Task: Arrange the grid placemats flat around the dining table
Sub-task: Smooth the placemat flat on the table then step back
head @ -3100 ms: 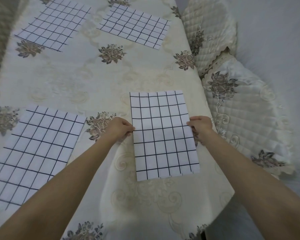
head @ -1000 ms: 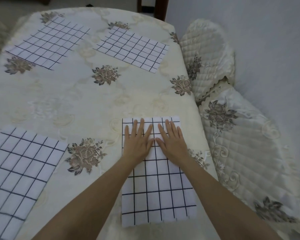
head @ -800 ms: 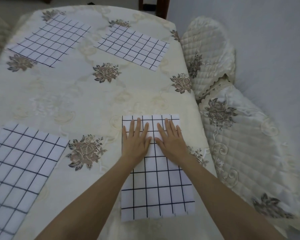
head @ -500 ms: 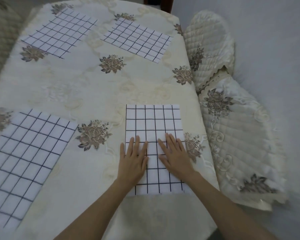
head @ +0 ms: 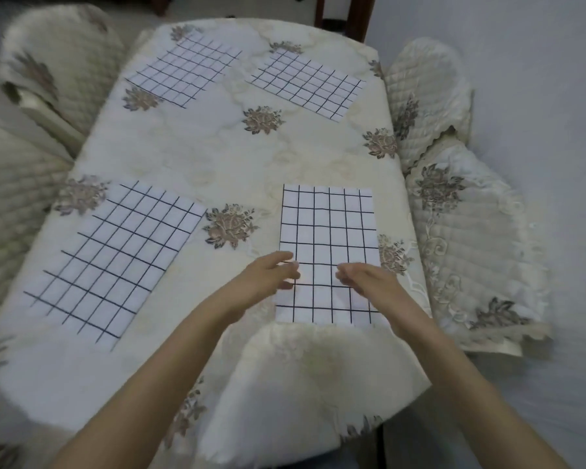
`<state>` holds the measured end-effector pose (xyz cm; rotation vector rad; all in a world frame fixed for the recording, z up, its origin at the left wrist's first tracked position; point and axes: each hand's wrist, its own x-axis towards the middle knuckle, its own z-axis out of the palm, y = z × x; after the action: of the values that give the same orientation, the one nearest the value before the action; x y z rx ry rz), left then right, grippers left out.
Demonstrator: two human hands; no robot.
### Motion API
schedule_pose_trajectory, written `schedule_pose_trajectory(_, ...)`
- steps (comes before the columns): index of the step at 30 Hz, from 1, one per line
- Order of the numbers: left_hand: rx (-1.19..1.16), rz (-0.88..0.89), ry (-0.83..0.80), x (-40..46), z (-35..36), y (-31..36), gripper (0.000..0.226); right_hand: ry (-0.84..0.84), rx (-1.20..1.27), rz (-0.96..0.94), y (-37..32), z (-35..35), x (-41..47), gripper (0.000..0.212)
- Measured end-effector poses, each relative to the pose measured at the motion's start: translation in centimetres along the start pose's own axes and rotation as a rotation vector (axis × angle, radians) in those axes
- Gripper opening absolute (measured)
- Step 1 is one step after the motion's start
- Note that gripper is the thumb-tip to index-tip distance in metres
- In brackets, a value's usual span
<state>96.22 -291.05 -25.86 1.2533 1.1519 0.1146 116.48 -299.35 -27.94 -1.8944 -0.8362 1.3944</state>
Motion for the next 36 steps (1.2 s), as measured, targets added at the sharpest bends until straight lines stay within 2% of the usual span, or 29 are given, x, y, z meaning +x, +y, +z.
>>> schedule_pose_trajectory(5,-0.299,0.055,0.074,-5.5,-4.7,0.8,0.031,-0.004,0.307,-0.060,-4.4,1.0,-4.4,0.035)
schedule_pose_trajectory(12,-0.539,0.084,0.121,-10.8,-13.2,-1.7,0.038,0.008,0.496,-0.094,-7.5,6.2,-7.1,0.055)
schedule_pose_trajectory(19,-0.473,0.055,0.130,-15.4,-24.6,-6.5,0.039,-0.009,0.584,-0.100,-9.6,17.3,-7.7,0.054)
schedule_pose_trajectory(24,-0.447,0.053,0.120,-17.4,-29.4,-8.0,0.040,-0.022,0.656,-0.114,-11.1,23.4,-8.3,0.052)
schedule_pose_trajectory(36,-0.507,0.111,0.248,-18.7,-33.5,-9.2,0.039,-0.062,0.683,-0.077,-12.7,27.7,-6.0,0.045)
